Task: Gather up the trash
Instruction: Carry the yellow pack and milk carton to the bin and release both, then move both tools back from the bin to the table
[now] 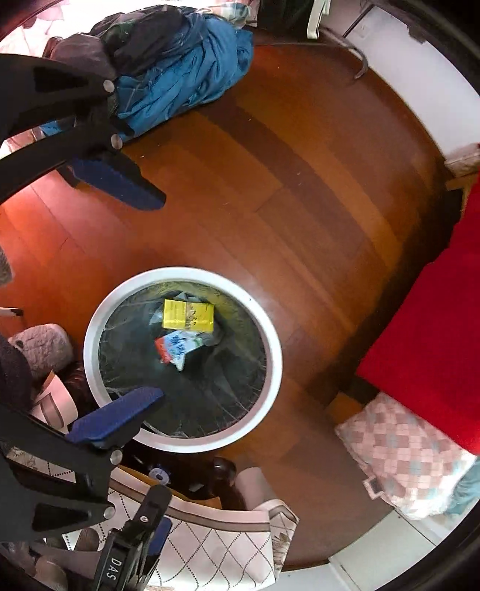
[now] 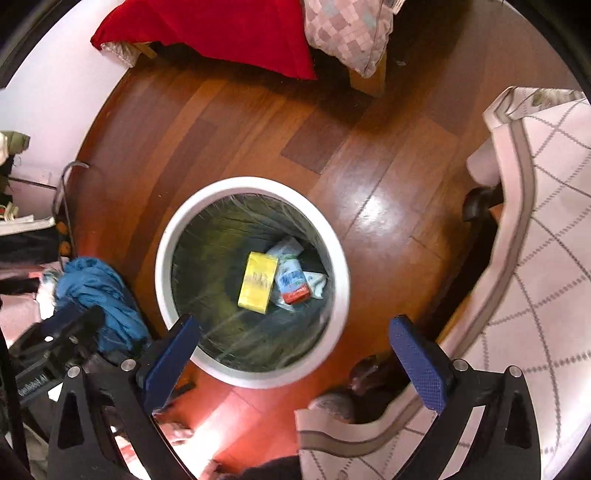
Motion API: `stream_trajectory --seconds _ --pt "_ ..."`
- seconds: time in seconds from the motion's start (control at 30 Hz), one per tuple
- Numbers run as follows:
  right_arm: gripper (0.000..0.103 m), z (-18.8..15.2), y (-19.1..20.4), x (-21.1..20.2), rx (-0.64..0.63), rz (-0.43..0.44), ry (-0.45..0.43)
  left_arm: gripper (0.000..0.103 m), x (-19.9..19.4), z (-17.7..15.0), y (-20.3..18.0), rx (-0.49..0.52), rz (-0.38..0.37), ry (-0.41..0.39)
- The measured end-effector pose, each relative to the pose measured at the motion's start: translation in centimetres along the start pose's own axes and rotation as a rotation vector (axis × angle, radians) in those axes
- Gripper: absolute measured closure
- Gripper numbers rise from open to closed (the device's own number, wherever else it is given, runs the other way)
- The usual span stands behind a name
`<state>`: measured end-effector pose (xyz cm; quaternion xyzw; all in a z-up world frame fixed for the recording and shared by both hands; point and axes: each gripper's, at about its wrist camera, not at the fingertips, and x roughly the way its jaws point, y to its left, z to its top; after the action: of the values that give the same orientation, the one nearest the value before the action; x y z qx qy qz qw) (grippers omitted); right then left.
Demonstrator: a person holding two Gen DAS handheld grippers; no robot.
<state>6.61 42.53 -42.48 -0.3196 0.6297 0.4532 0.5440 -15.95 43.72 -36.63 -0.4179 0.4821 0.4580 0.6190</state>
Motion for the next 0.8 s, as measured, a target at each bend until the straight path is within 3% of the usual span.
stream_trajectory --seconds 0.13,0.27,0.8 --pt "0.000 -2.0 0.4 -1.8 -0.040 -0.055 -0.024 0.005 -1.7 -1.7 0.3 0.009 0.063 -0.056" --pt "0.000 -4.0 0.6 -3.4 -0.070 -0.096 -0.049 0.005 -2.8 -2.9 0.1 0.022 0.075 -0.063" --pt "0.000 -10.6 0.9 -12.0 -0.065 -0.053 -0.197 0.005 -11.4 -6.7 -2.3 0.091 0.077 -0.203"
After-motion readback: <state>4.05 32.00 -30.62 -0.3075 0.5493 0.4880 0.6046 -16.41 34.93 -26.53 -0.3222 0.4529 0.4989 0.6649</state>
